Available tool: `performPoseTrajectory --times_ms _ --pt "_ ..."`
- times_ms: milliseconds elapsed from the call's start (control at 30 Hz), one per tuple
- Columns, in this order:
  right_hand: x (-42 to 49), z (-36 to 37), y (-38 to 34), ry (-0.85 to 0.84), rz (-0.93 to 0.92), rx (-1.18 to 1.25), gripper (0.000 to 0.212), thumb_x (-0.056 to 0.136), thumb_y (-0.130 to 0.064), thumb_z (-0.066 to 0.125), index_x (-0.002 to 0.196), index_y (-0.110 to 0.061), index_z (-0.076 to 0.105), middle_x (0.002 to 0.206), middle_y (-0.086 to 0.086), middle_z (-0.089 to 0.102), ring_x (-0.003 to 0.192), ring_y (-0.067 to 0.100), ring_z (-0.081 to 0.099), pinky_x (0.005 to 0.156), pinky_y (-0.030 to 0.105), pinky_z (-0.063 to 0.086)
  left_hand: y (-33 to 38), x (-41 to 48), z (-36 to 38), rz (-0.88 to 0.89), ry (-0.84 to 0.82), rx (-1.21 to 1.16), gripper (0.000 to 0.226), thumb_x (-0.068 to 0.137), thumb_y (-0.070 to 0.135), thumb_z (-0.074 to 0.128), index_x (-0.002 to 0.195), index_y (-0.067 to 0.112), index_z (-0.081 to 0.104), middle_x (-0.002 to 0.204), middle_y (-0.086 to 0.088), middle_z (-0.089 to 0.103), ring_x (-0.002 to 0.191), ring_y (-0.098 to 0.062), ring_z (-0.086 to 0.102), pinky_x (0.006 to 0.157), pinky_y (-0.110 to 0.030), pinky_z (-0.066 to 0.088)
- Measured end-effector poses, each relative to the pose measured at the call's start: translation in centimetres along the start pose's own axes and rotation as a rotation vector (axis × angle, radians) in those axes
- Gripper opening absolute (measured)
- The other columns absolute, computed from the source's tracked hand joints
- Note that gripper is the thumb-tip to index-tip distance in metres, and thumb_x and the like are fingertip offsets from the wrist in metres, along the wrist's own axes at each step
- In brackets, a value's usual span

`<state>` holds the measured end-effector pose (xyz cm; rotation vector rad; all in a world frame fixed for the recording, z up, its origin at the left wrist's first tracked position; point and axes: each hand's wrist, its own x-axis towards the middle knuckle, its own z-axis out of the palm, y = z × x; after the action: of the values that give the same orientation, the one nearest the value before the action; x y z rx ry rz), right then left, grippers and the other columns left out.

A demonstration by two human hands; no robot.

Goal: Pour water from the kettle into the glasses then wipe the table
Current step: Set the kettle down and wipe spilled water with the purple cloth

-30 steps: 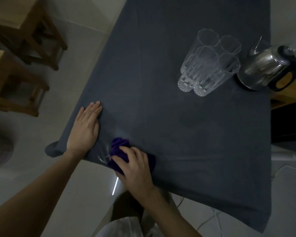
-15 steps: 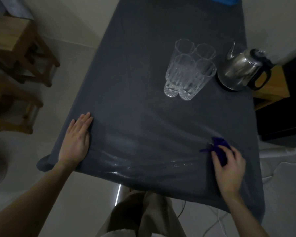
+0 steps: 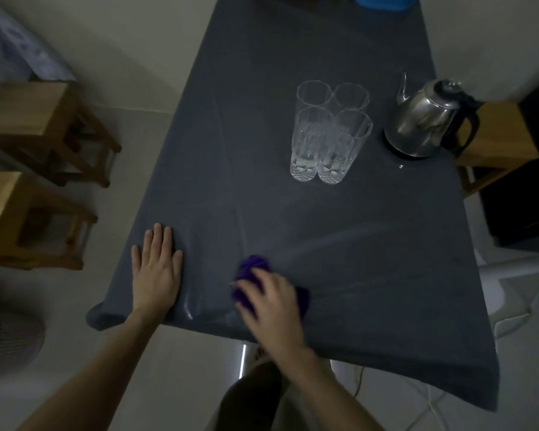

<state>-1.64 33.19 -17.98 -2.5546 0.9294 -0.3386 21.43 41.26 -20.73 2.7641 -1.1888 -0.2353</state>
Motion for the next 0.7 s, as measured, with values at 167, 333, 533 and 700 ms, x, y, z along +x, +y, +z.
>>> performPoseTrajectory --times_ms 167,333,533,700 --pt "-1.3 1.5 -3.5 -0.236 -0.402 -0.084 0.051 0.084 -0.031 0.058 0.133 -0.026 0.047 0.143 0.006 0.046 0.11 0.028 0.055 0.086 0.042 0.053 0.1 -0.1 0.3 -0.017 0.002 0.014 0.061 0.101 0.046 0.011 0.153 0.016 0.007 0.162 -0.003 0.004 0.148 -0.016 -0.003 0.12 -0.042 -0.005" --pt "-2.3 0.4 0.0 -0.146 -0.548 -0.163 0.033 0.091 -0.02 0.047 0.123 -0.027 0.057 0.139 0.003 0.048 0.107 0.025 0.053 0.088 0.039 0.05 0.1 -0.3 0.4 -0.011 0.025 0.006 0.058 0.102 0.045 0.013 0.153 0.017 0.01 0.162 -0.003 0.007 0.149 -0.016 0.0 0.12 -0.039 -0.005" --pt "-4.7 -4.4 11.9 -0.063 -0.247 -0.234 0.058 0.067 -0.035 0.073 0.122 -0.032 0.055 0.136 0.0 0.053 0.112 0.027 0.053 0.093 0.04 0.042 0.1 -0.3 0.2 -0.001 0.05 -0.024 0.06 0.1 0.045 0.012 0.152 0.016 0.017 0.161 -0.005 0.013 0.149 -0.019 0.005 0.12 -0.038 -0.004" --pt "-6.0 -10.8 19.8 0.143 0.316 -0.227 0.035 0.087 -0.029 0.061 0.12 -0.017 0.066 0.132 0.011 0.055 0.113 0.034 0.055 0.096 0.043 0.041 0.2 -0.3 -0.1 0.001 0.063 -0.037 0.06 0.1 0.044 0.013 0.152 0.015 0.019 0.161 -0.006 0.015 0.149 -0.02 0.007 0.12 -0.039 -0.003"
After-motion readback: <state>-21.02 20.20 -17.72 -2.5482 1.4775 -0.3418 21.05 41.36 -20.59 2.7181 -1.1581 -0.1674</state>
